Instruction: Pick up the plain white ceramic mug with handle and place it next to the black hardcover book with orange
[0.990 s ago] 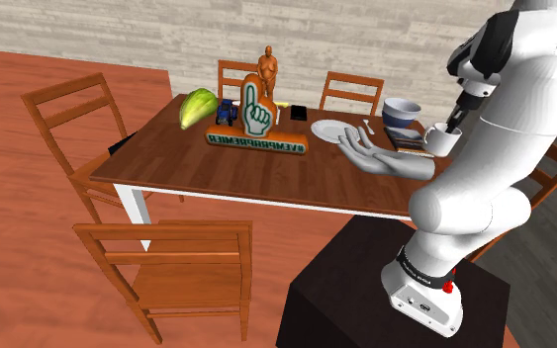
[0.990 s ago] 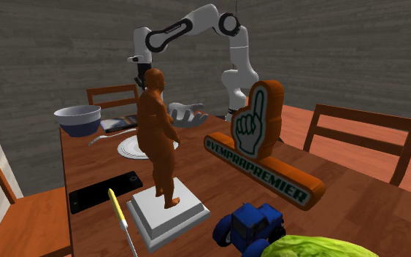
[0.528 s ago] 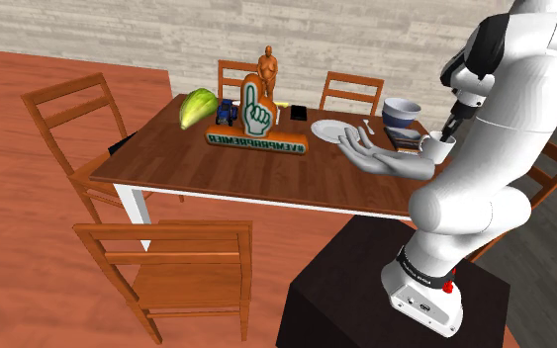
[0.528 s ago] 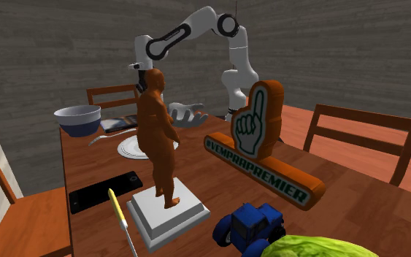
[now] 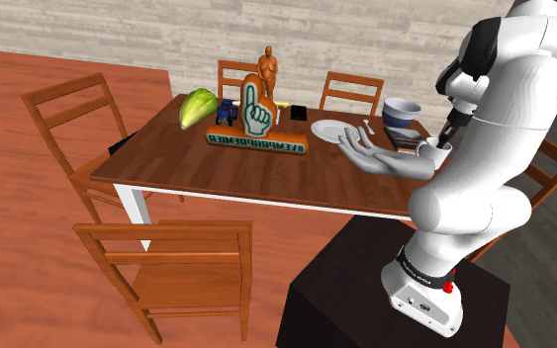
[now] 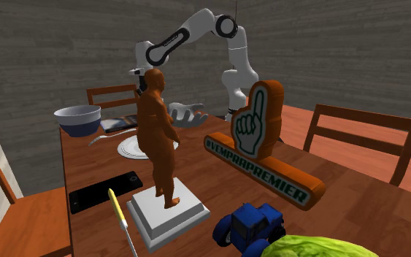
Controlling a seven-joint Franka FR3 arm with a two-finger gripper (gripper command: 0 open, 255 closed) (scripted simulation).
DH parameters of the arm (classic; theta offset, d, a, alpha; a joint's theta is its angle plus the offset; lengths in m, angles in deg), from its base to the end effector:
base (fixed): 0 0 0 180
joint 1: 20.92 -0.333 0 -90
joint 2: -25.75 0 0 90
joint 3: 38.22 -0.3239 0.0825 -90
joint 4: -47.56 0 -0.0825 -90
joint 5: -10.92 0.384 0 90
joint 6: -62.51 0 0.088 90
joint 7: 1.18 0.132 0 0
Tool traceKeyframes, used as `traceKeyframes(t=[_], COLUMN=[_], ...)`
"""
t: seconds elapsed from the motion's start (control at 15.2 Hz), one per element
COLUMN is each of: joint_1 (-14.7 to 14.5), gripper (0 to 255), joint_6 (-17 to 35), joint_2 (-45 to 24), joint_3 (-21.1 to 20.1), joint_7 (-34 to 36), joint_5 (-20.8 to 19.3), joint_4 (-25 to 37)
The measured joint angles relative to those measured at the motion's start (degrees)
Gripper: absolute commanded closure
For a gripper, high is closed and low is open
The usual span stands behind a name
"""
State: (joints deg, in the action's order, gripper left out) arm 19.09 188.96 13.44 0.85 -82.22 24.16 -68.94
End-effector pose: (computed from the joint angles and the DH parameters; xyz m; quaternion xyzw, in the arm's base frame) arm 0.1311 -0.5692 0.3468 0.9986 -0.0451 0.0267 0.0028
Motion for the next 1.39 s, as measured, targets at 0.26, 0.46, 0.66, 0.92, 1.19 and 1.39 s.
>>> traceKeyframes(t=[0.26, 0.46, 0.66, 0.92, 1.19, 1.39], joint_1=[0.0, 0.0, 0.0, -0.8, -0.9, -0.9], gripper=[0, 0, 0, 0, 0, 0], joint_6=[0.1, 0.1, 0.1, -4.6, -6.0, -6.1], joint_2=[-0.1, -0.1, -0.1, 3.5, 4.0, 4.0], joint_3=[0.0, 0.0, 0.0, 0.9, 1.1, 1.1], joint_7=[0.0, 0.0, 0.0, 2.2, 2.5, 2.5], joint_5=[0.1, 0.1, 0.1, -3.1, -3.7, -3.7], joint_4=[0.0, 0.0, 0.0, 2.2, 3.1, 3.2])
